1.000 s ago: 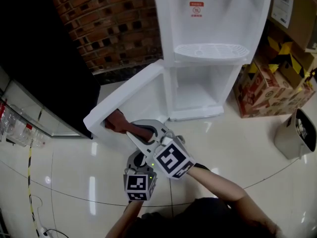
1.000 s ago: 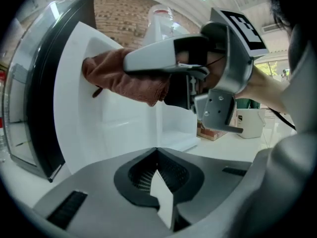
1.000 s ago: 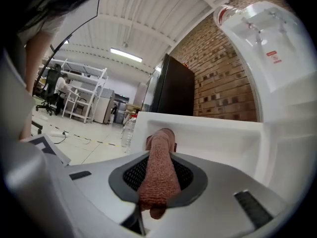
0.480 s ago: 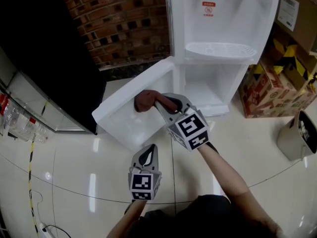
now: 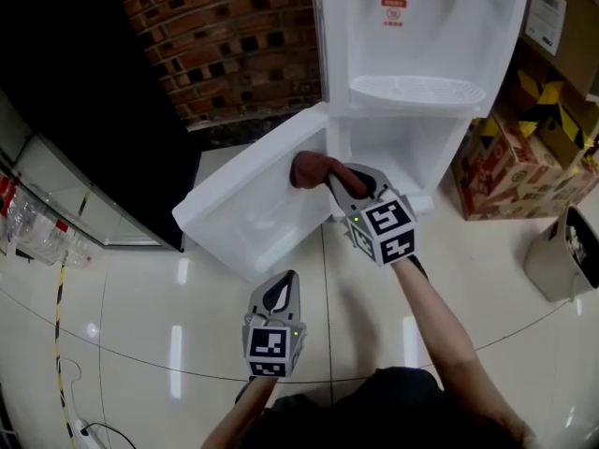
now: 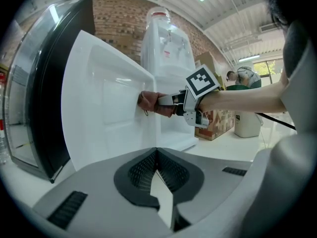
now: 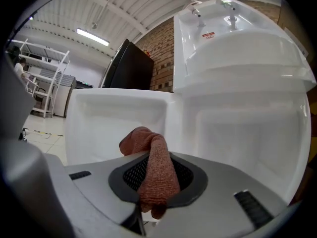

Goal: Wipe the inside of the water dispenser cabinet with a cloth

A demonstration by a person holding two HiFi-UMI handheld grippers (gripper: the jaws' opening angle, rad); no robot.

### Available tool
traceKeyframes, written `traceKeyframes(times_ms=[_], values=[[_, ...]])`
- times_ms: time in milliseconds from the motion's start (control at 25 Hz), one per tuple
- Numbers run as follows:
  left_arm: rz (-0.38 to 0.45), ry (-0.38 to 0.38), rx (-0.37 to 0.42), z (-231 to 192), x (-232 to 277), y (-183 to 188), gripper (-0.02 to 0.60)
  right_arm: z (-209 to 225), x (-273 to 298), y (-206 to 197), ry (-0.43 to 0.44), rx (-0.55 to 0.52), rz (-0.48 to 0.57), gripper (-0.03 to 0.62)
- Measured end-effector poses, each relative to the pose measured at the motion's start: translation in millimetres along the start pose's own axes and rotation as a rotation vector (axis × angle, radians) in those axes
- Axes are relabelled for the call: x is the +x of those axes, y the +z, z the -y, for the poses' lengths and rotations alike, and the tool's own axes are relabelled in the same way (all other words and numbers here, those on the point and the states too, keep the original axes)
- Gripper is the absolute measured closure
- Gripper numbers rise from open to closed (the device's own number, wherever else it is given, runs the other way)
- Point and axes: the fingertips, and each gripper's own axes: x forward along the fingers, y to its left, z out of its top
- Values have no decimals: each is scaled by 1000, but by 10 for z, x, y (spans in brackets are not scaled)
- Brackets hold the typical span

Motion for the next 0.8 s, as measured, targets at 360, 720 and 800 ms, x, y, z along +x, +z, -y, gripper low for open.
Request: traceKeyframes(times_ms=[360, 720, 800], values=[[-12, 11, -38, -25, 5, -89, 595, -1661, -209, -205, 408, -78, -17, 522], [-31, 3, -30, 16, -20, -177, 595, -1607, 112, -600, 379, -52, -96, 522], [-31, 0, -26, 25, -23, -171, 595, -1374, 180, -629, 323, -29, -99, 522]])
